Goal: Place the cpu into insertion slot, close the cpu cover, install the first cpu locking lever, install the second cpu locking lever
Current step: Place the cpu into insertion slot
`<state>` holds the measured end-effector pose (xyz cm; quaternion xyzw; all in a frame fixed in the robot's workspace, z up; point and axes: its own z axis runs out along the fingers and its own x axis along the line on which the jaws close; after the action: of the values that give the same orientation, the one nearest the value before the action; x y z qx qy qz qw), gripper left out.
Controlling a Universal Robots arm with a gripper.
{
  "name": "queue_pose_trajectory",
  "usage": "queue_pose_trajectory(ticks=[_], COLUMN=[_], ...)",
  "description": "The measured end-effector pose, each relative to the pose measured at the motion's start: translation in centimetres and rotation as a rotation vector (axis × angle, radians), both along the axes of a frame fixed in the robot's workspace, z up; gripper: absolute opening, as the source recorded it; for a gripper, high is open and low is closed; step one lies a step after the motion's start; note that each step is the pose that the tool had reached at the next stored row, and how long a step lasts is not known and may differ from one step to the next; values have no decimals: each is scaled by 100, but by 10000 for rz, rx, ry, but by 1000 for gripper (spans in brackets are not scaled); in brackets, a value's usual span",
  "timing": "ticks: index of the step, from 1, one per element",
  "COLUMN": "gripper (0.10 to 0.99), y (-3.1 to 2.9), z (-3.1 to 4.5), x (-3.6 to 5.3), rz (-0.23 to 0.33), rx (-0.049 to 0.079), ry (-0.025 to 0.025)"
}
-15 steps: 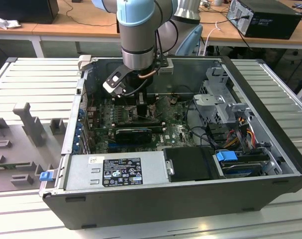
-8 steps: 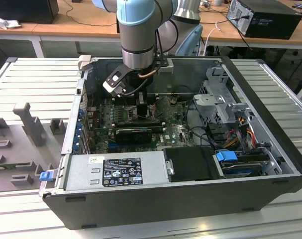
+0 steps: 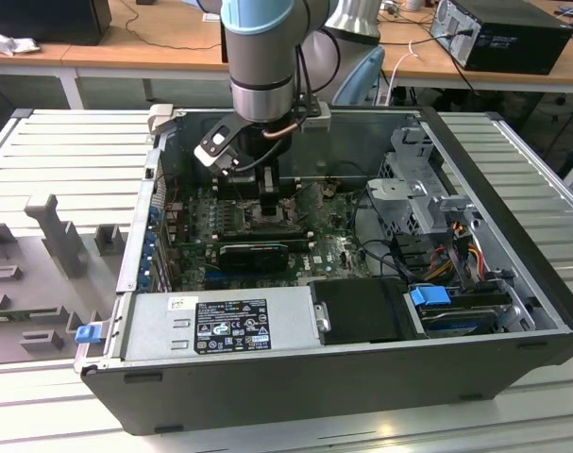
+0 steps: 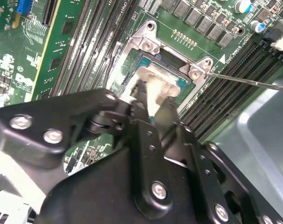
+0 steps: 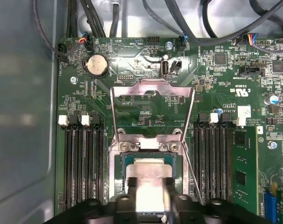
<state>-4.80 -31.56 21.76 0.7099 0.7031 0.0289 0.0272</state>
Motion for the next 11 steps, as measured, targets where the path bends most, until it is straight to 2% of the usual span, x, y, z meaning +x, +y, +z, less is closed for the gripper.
queue_pose_trajectory(ticks=[1, 2, 3, 5, 11], gripper=[275, 216, 216, 106, 106], y=[0, 0, 0, 0, 0], z=[10, 24, 32, 48, 105], x=[0, 0, 0, 0, 0], rz=[-1, 0, -1, 0, -1], rx=[0, -1, -1, -3, -3], ry=[0, 0, 0, 0, 0])
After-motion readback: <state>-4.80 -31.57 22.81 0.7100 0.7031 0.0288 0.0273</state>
